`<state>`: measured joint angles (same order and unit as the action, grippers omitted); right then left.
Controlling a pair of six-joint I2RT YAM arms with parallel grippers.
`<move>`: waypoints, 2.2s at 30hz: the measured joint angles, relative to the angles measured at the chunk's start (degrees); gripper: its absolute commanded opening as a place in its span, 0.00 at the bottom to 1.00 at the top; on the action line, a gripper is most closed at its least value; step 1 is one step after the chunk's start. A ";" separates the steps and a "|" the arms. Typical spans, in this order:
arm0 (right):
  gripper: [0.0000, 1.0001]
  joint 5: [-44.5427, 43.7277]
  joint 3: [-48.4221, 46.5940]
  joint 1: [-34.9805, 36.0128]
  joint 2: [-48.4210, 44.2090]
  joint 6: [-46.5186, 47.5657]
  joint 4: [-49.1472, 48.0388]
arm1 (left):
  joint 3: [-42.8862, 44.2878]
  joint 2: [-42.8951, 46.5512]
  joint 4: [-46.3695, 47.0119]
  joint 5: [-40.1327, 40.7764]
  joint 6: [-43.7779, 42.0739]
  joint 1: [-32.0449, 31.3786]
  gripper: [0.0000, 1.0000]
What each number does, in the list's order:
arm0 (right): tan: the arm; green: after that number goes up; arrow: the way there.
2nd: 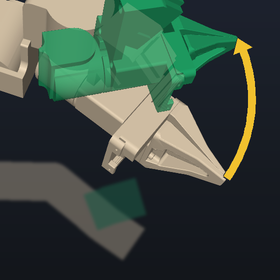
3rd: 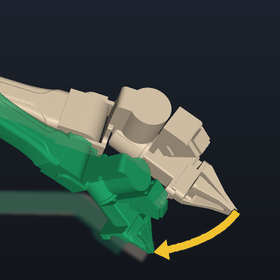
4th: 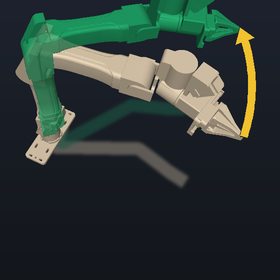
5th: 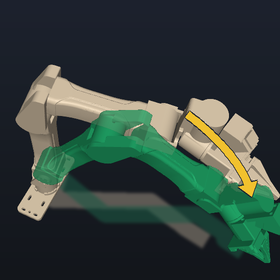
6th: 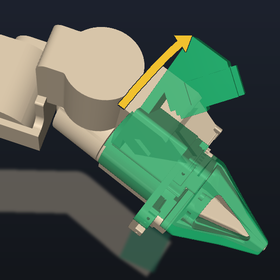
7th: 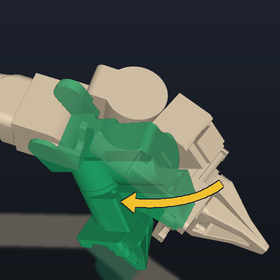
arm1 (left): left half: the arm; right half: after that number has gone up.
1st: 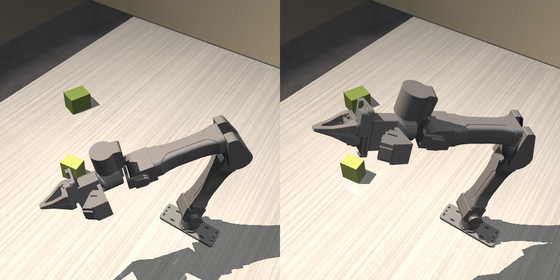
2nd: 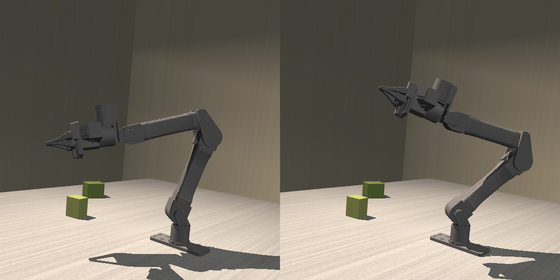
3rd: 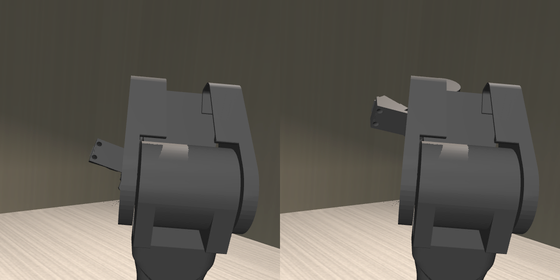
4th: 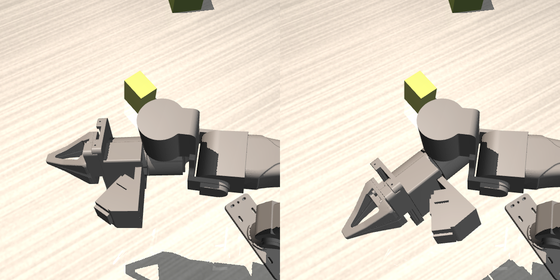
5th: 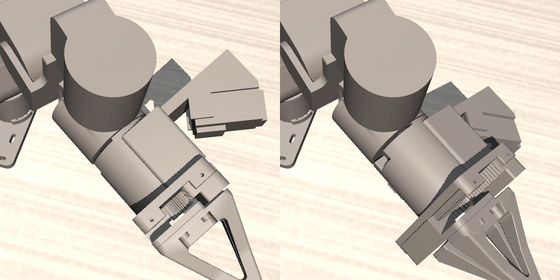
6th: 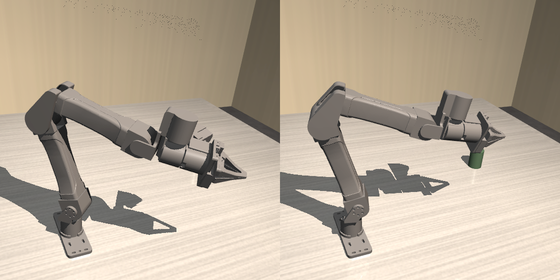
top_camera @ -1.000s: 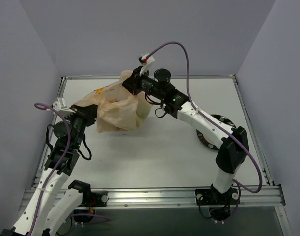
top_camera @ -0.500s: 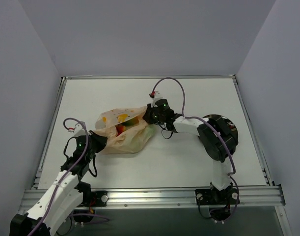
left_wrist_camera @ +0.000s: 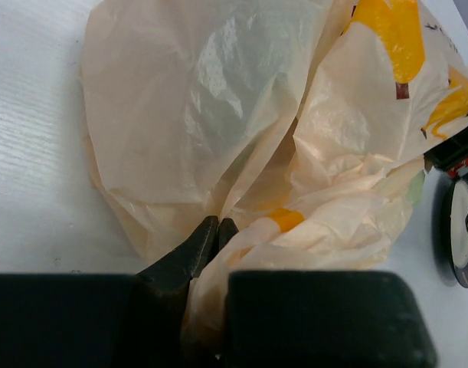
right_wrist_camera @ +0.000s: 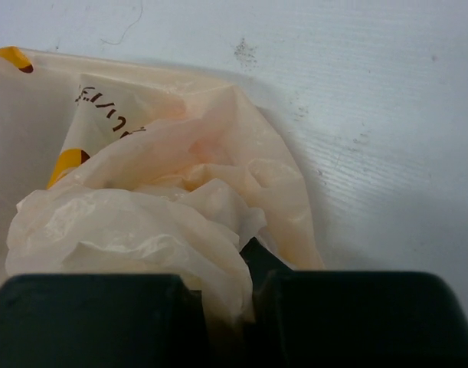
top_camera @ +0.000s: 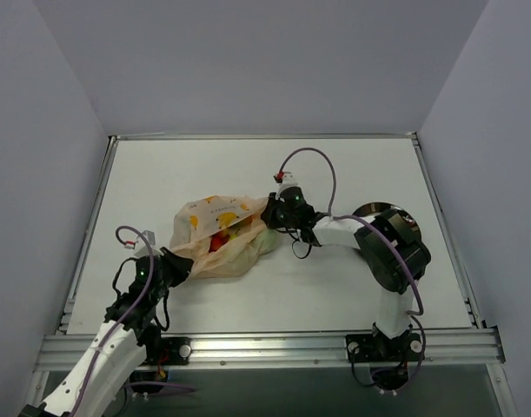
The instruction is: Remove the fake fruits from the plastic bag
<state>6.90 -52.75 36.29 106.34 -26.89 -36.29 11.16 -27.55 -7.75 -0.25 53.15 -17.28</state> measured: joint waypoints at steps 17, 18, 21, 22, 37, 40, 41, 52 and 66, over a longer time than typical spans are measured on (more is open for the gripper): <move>0.01 -0.50 -35.43 0.11 20.85 5.55 12.66 | 2.38 0.72 -10.19 5.53 -0.11 -1.14 0.02; 0.01 -0.81 -35.56 0.00 20.85 5.77 13.35 | 3.54 2.14 -11.61 6.54 -0.09 -1.14 0.02; 0.01 -1.79 -36.06 -0.46 20.85 6.62 15.08 | 4.92 6.82 -14.67 8.41 0.63 -1.16 0.02; 0.01 -1.95 -36.39 -0.55 20.85 7.04 15.91 | 4.92 8.55 -15.65 8.83 1.14 -1.18 0.02; 0.07 -8.17 -44.09 0.02 21.86 12.02 21.99 | 13.16 6.88 -23.08 9.40 -0.07 -1.40 0.84; 0.08 -8.44 -42.86 -0.33 21.86 12.07 21.99 | 20.06 7.56 -25.66 9.51 -0.87 -1.40 0.73; 0.08 -8.44 -42.60 -0.33 21.86 12.07 21.99 | 22.36 7.72 -26.56 9.64 -1.40 -1.40 0.67; 0.08 -7.65 -41.72 -0.33 21.77 12.20 20.46 | 45.51 -4.15 -31.21 7.23 -11.17 -1.40 0.08; 0.08 -6.75 -41.38 -0.33 21.62 12.22 19.82 | 52.85 -39.89 -17.90 3.74 -15.93 -20.13 0.02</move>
<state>0.14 -94.13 35.97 127.96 -14.68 -16.47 64.01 -67.44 -25.65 3.49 37.21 -37.41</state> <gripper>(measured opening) 0.075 0.027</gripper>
